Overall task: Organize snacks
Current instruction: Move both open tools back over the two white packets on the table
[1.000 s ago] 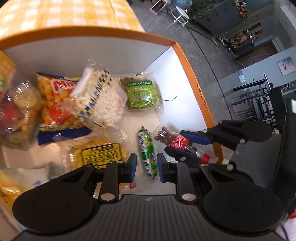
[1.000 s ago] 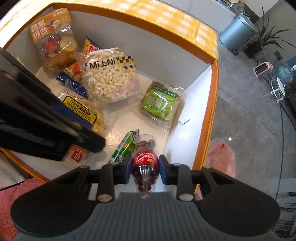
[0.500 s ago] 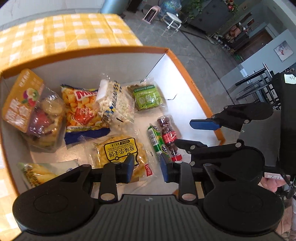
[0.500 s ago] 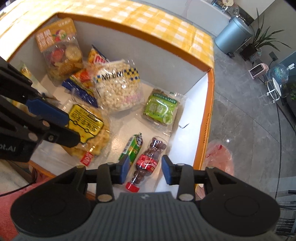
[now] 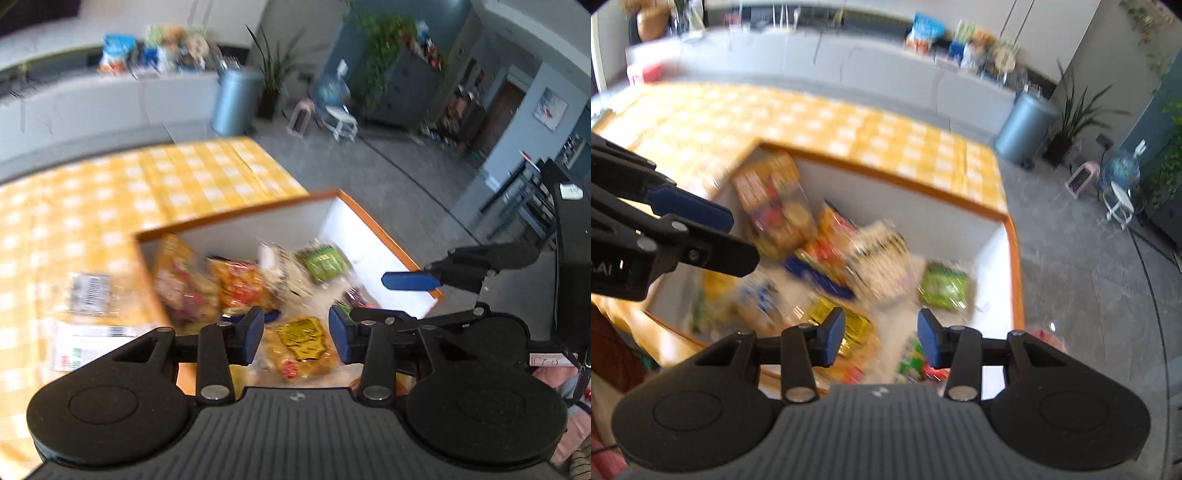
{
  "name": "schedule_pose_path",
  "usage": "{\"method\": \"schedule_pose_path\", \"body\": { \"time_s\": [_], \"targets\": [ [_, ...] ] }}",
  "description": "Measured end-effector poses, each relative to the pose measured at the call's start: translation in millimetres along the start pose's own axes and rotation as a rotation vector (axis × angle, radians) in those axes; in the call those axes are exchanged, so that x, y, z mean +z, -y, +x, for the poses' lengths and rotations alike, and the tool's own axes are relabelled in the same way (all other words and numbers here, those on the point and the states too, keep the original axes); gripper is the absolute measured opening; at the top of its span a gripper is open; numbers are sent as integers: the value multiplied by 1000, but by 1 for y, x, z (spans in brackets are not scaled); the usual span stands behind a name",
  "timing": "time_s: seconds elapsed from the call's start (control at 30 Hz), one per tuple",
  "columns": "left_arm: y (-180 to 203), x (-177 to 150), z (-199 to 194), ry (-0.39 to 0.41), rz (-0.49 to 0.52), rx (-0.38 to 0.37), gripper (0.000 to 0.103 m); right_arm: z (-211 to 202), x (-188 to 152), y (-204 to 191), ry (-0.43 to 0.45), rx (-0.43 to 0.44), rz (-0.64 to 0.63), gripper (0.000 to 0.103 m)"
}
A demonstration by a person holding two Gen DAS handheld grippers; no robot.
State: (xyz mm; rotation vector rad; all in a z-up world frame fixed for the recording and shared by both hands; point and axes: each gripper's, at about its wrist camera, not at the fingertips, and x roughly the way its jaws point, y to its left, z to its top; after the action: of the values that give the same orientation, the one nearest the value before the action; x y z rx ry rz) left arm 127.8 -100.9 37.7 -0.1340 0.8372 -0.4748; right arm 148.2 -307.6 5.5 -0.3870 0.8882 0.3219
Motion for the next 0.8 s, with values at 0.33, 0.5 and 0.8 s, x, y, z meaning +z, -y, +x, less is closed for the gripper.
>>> {"method": "schedule_pose_path", "body": {
  "time_s": [0.33, 0.5, 0.8],
  "targets": [
    [-48, -34, -71, 182, -7, 137, 54, -23, 6, -65, 209, 132, 167, 48],
    [-81, -53, -91, 224, -43, 243, 56, -27, 6, -105, 283, 178, 277, 54],
    [-132, -86, -97, 218, -152, 292, 56, -16, -3, -180, 408, 118, 323, 56]
  ]
}}
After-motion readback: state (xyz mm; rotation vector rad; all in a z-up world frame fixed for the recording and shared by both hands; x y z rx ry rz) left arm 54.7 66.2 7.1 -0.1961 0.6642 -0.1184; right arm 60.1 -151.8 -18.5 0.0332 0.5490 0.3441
